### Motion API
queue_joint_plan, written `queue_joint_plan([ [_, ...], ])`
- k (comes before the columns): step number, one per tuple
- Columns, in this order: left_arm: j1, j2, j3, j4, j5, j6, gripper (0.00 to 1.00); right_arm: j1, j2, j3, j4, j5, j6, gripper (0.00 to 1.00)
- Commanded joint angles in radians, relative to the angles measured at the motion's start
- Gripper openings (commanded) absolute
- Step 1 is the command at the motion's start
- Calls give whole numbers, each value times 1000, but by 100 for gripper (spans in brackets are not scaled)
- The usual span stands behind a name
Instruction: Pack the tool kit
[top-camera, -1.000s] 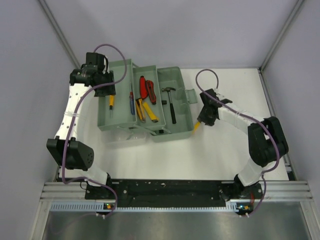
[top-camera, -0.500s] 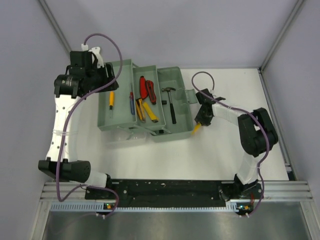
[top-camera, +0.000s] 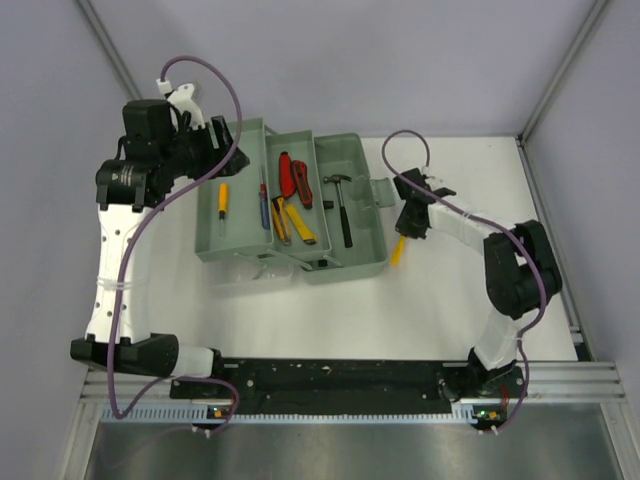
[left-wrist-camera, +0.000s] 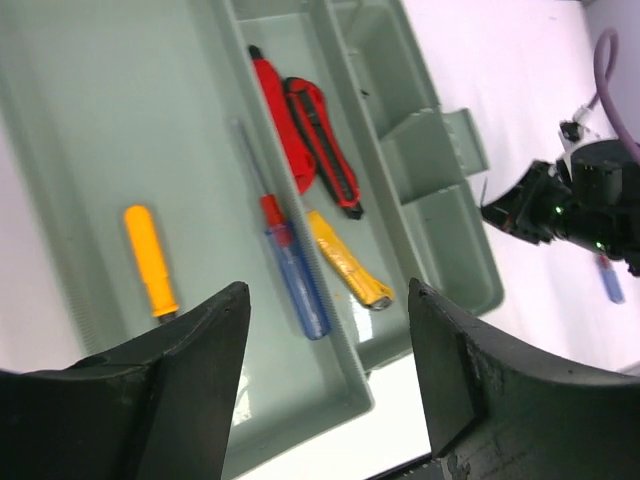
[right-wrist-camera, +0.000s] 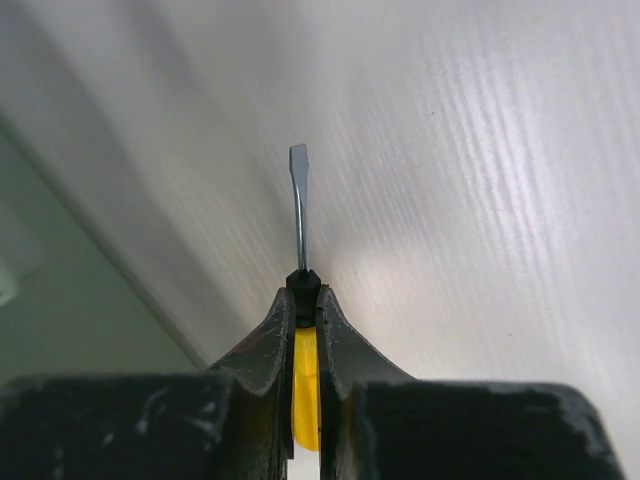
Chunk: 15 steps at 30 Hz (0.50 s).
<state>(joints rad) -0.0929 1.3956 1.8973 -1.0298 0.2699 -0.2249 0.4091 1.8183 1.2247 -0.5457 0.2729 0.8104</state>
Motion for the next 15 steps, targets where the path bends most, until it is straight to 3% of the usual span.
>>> queue_joint_plan([
  [1,4,-50,-59,161,218,-56,69,-7,-204,47,1,130,-88,0],
  [9,-4,-69,-110,293,423,-119,71,-9,-387,99,-5,97,-142,0],
  [11,-13,-81,-145,351,478,-146,71,-9,-421,122,6,40,-163,0],
  [15,-71,-107,-225,470,496,-205,72,-7,-438,174,65,-220,-208,0],
])
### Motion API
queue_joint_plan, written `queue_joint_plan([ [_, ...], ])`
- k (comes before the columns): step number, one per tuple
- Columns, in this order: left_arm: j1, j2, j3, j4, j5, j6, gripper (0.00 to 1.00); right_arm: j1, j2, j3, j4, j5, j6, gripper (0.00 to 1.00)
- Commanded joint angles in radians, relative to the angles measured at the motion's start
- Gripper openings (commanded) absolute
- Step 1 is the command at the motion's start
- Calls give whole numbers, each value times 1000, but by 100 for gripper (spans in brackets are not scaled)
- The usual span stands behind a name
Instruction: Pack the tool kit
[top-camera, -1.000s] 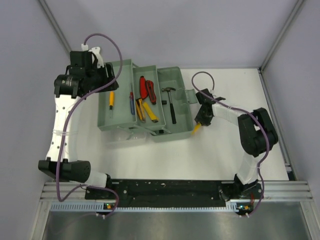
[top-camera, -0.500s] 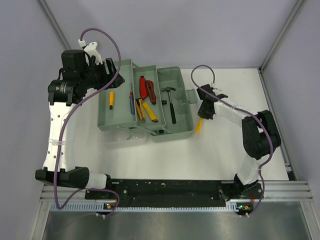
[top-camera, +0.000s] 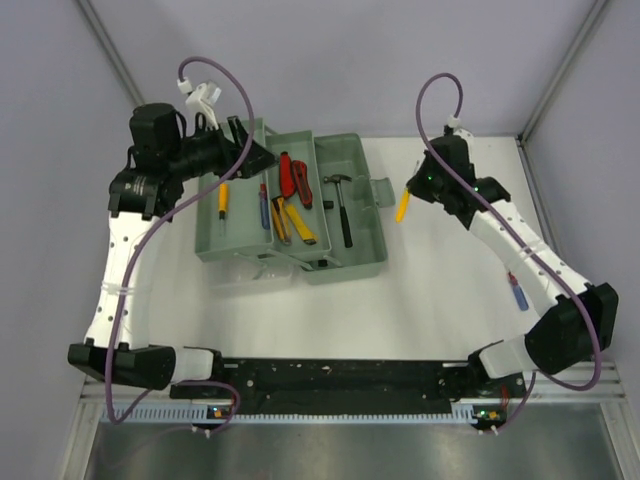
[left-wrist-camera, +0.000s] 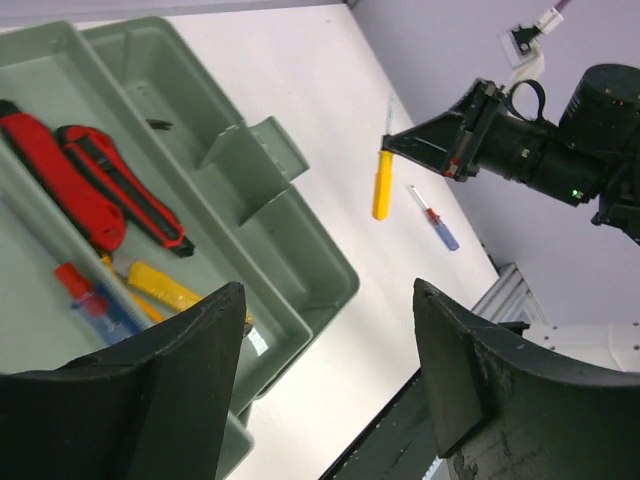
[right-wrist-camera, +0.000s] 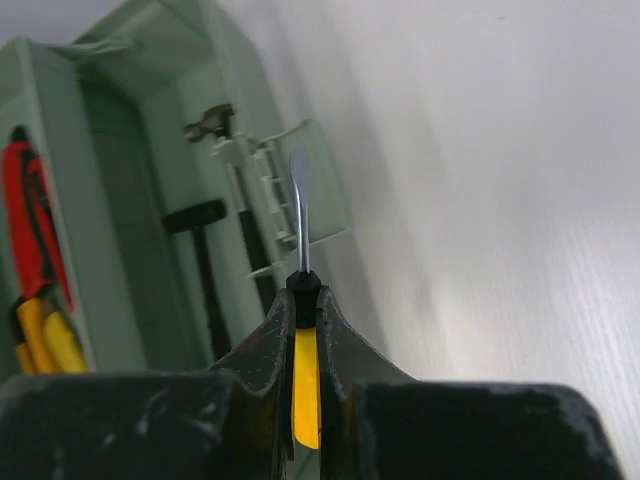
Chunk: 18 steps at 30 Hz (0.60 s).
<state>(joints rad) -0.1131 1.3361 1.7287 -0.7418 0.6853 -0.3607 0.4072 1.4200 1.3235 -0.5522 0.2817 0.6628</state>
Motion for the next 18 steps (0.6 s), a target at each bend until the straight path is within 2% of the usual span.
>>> queue_joint_plan([
  [1,-71,-46,-67,197,65,-69,72,-5,-47,75,108,-302,-61,0],
  [6,-175,-31,-116,261,49,-92,72,12,-96,23,398,-666,29,0],
  [10,-243,-25,-185,349,77,-138,73,44,-112,-30,670,-849,156,0],
  [18,-329,-2,-222,409,69,-165,73,133,-96,-12,843,-915,236,0],
])
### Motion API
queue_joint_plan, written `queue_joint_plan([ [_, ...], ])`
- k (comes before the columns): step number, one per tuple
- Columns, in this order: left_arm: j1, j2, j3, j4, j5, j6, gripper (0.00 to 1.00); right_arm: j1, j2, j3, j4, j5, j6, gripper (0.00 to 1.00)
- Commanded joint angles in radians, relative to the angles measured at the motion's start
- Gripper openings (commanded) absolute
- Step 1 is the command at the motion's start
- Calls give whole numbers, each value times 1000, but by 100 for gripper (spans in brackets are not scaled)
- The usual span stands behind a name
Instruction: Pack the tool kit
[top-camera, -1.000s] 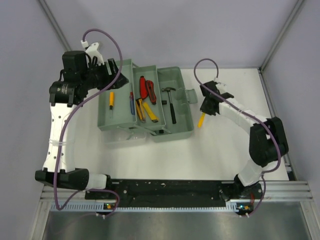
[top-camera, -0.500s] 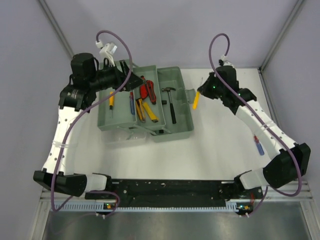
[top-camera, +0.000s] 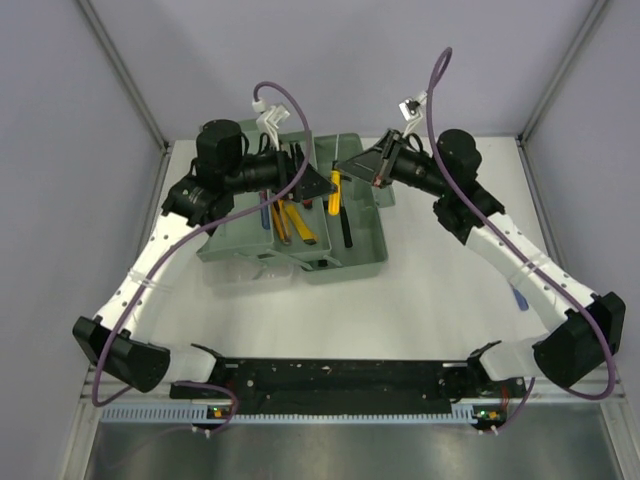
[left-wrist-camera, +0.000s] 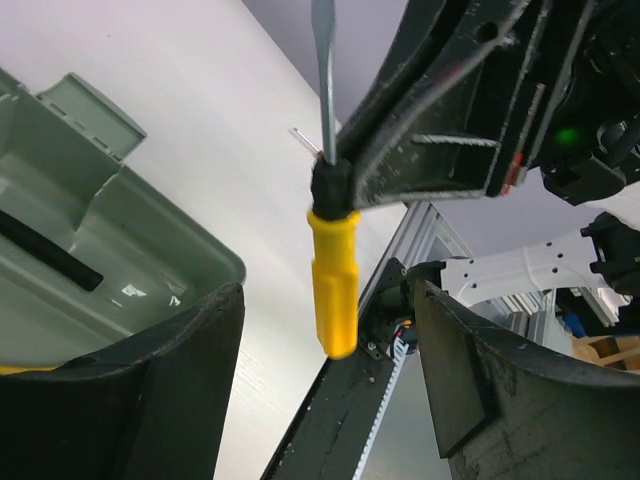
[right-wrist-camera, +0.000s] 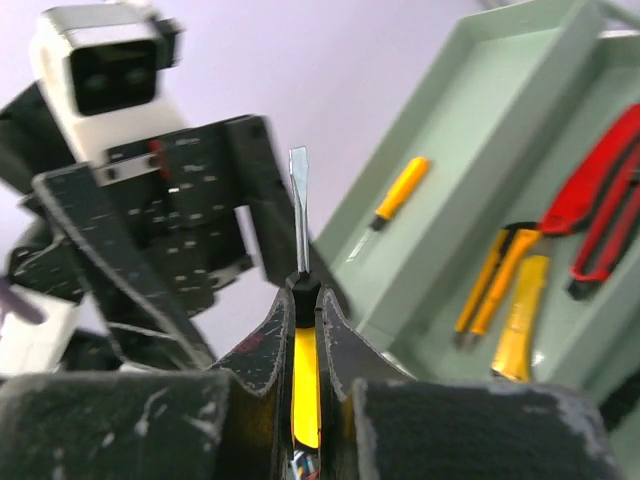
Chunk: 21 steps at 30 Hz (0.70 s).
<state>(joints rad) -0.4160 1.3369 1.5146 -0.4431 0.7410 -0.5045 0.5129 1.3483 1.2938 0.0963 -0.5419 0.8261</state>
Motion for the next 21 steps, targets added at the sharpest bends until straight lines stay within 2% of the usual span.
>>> queue_joint_plan([
  [1,-32,-2,-14,121,14,-26,72,29,-21,19,212,-95,88,0],
  [5,-40,-7,-31,158,17,-46,62,33,-15,21,267,-113,131,0],
  [6,-40,-5,-31,164,15,-49,56,33,-14,18,269,-112,130,0],
  [10,-43,-5,-33,170,6,-55,19,33,-11,27,211,-98,90,0],
  [12,-43,-5,-31,170,-3,-54,6,35,-8,25,204,-99,88,2],
  [13,-43,-7,-30,167,-9,-54,0,33,-8,27,197,-95,82,10],
  [14,-43,-8,-27,159,-26,-49,0,33,-11,27,183,-93,70,24],
  [15,-43,-7,-21,143,-46,-43,0,33,-15,29,154,-69,45,44],
  [17,-43,-8,8,62,-144,-2,0,32,-38,27,56,24,-22,66],
  [19,-40,-2,48,-46,-272,41,0,21,-51,33,-51,130,-79,73],
  [21,-34,4,90,-156,-443,82,0,-26,-64,25,-160,209,-84,74],
])
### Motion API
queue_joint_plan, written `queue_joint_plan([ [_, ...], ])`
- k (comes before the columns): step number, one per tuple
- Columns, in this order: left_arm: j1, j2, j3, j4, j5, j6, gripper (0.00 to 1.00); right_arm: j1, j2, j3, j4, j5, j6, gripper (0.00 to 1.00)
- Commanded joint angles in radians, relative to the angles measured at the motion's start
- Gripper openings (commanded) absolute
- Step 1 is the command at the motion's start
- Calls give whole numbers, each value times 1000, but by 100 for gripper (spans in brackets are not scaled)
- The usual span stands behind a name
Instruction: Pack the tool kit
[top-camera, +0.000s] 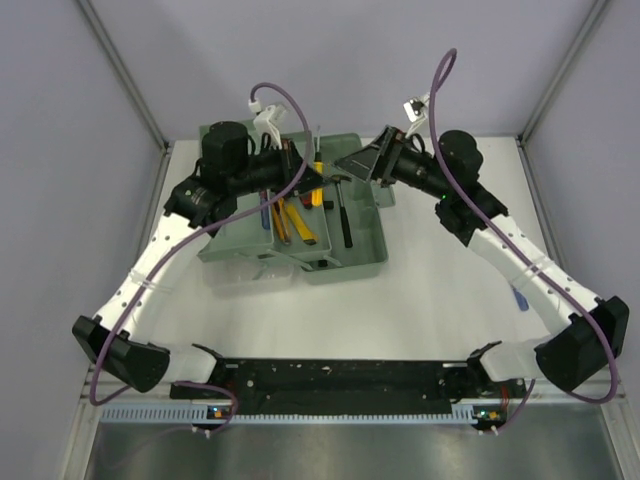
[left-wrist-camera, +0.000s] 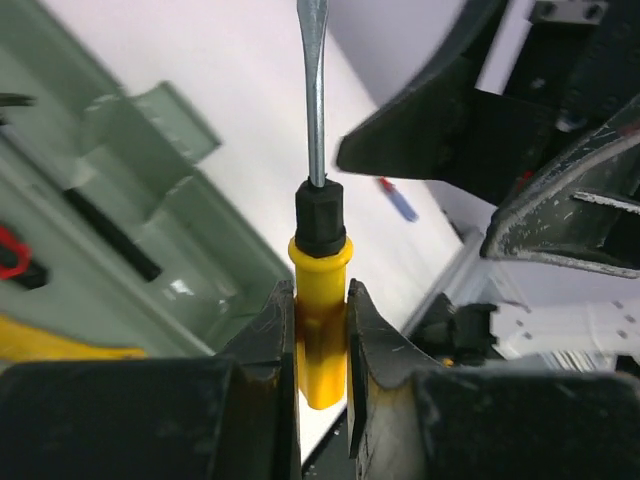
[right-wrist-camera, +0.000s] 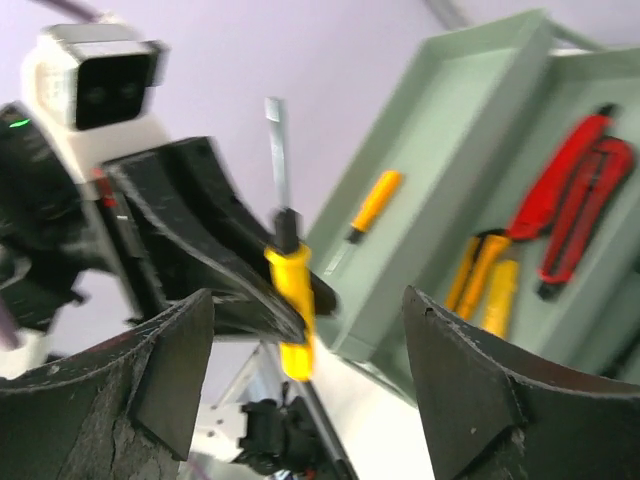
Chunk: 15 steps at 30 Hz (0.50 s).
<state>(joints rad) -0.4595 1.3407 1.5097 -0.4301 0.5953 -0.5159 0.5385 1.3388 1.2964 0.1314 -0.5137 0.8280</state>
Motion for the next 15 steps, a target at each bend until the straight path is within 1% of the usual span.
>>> queue_joint_plan([
  [1,18,5,107,-238,-377,114,0,-83,-58,18,-258,220,-87,74],
  [3,38,15,132,-341,-515,137,0,-150,-59,11,-399,305,-79,72],
  [5,77,29,148,-425,-624,160,0,-214,-66,-17,-524,394,-89,70],
  [6,91,34,149,-462,-659,175,0,-253,-73,-43,-568,429,-95,69],
  [9,140,46,145,-541,-758,203,0,-351,-107,-161,-619,507,-101,69],
  [14,206,78,119,-582,-775,224,2,-521,-185,-321,-641,578,-70,68],
  [15,212,86,109,-582,-769,224,2,-534,-196,-341,-648,601,-60,68],
])
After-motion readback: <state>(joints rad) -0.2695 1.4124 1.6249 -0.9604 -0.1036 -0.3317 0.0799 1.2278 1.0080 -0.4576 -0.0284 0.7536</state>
